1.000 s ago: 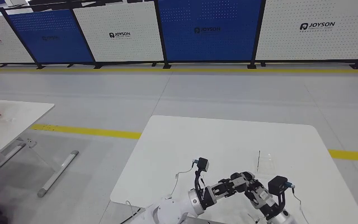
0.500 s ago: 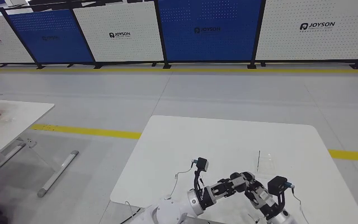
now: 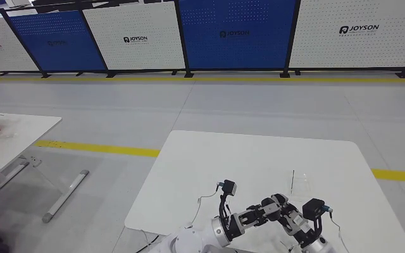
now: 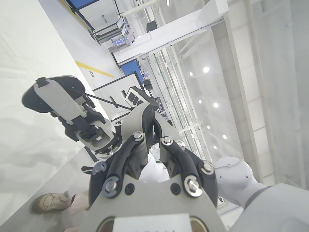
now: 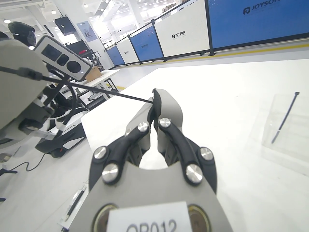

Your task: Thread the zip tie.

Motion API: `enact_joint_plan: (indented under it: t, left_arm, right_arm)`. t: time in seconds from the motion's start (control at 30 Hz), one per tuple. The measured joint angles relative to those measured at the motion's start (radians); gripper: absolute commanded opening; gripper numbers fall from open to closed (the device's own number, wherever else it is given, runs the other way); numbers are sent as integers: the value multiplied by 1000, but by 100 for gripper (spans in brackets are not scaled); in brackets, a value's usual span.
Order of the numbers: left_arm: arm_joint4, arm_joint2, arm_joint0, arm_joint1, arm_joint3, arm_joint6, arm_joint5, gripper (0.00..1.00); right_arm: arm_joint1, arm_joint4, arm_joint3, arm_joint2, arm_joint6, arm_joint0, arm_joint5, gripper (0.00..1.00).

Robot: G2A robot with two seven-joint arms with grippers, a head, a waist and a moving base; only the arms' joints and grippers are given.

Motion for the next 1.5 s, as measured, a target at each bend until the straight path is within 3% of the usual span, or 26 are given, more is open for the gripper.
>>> enact_joint_plan:
  t: [0.07,0.57,1.0,1.43,1.5]
  left_arm:
    - [1,-1,-2,0,8,6,1,0]
    - [-43,-44,-39,-6,63,117,36,0]
    - [-54,-67,-40,-3,104,116,85,0]
    - [-58,-62,-41,-4,107,108,87,0]
    - [-12,-62,-41,-6,110,153,96,0]
  right_arm:
    - [-1,4,-2,1,-1,-2,0,100]
    - [12,64,-49,56,-119,-66,0,100]
    - [57,201,-135,171,-391,-215,0,100]
    - [60,209,-138,173,-398,-221,0,100]
    - [58,219,-139,174,-389,-218,4,100]
